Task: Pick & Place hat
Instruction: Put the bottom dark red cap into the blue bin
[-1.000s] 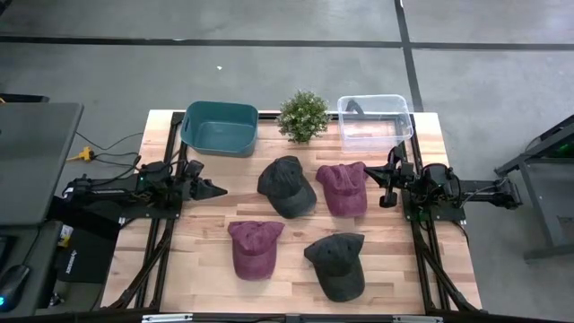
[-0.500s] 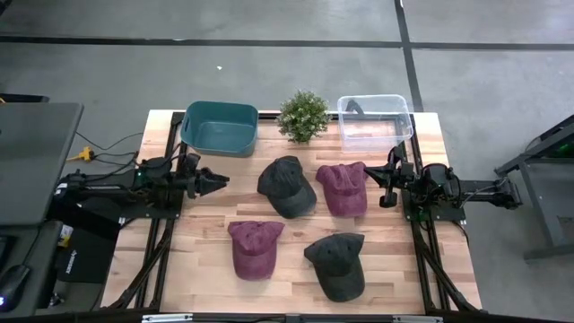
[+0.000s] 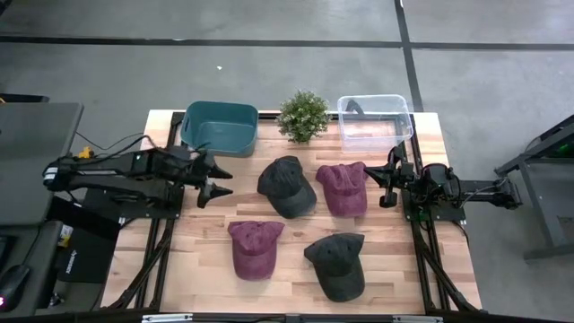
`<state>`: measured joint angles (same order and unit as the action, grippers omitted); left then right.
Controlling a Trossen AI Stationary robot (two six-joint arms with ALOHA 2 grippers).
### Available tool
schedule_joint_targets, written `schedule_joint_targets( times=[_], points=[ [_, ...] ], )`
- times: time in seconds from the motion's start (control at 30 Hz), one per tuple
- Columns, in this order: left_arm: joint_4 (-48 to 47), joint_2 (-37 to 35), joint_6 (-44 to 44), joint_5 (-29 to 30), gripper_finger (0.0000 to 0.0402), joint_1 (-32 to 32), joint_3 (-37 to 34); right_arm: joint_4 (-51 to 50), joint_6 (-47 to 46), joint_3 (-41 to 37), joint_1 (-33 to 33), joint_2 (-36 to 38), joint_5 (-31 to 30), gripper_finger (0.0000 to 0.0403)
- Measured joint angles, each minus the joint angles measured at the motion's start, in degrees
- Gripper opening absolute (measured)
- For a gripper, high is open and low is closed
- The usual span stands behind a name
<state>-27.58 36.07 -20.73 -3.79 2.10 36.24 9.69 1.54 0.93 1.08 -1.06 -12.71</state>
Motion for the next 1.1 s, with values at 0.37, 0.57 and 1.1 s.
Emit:
schedule_joint_targets(
  times=[0.37,0.57,1.1],
  points=[
    [-18.7,17.9,12.5,1.9,0.0278,-13.2,13.5,0.0,0.0,0.0,0.0,0.0,0.0,0.0],
    [-18.9,24.7,15.2,5.7,0.0278,-23.2,14.0,0.0,0.0,0.0,0.0,0.0,0.0,0.0],
    [-8.7,39.6,-4.5,15.7,0.0278,-33.6,19.8,0.0,0.0,0.0,0.0,0.0,0.0,0.0]
  ],
)
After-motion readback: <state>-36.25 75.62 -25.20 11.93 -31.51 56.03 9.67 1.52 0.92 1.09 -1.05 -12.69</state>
